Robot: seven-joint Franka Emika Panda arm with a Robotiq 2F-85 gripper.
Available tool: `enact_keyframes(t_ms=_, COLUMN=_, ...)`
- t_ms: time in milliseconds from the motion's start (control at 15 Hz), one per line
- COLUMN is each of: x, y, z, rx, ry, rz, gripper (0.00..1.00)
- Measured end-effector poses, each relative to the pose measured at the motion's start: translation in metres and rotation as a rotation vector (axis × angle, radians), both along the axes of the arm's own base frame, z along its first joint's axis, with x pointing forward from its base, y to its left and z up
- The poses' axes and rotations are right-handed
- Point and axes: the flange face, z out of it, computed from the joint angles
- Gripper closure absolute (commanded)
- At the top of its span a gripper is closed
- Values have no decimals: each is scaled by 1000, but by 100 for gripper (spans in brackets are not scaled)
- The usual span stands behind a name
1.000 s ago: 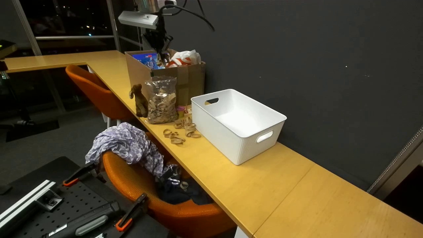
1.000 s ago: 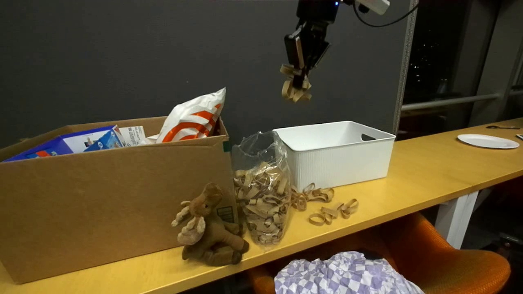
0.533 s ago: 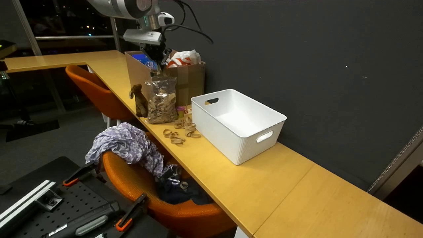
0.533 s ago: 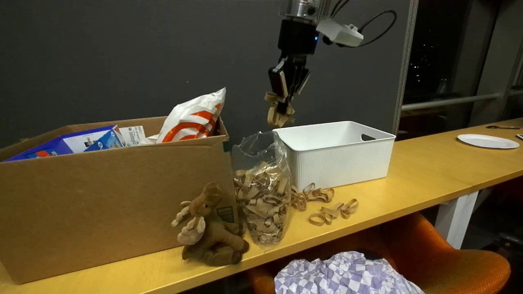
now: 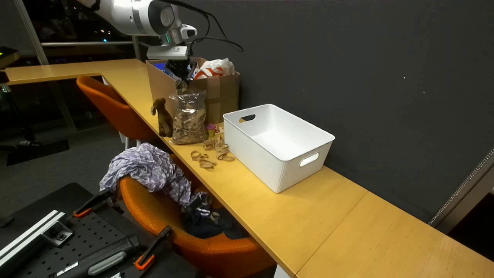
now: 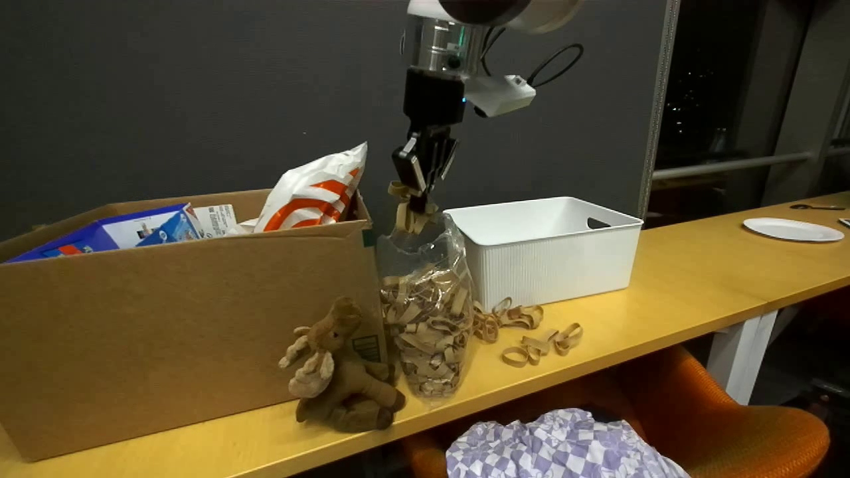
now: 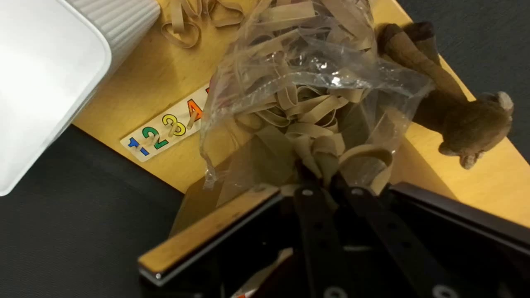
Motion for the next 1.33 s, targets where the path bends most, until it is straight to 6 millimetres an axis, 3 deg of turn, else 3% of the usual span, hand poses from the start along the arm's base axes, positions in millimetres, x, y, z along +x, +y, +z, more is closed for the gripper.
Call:
enact_keyframes(t_ms=400, x=9, y=-2, z=-21, rx=-7, ry=15, rz=6, gripper=98)
enact_keyframes(t_ms=533, x=10, y=-5, z=-21, rx=-8, ry=16, rz=2, gripper=64)
enact_keyframes(t_ms=1000, x=12, y=-18, z=-24, rx=-9, ry=22, rz=-19, gripper=14)
enact_keyframes(t_ms=1133, x=13, y=-22, z=-25, rx=-9, ry=22, rz=-26, gripper=2)
enact_keyframes(t_ms=1333, x=13, y=-24, z=-22, rx=-6, ry=19, rz=-35, gripper=0)
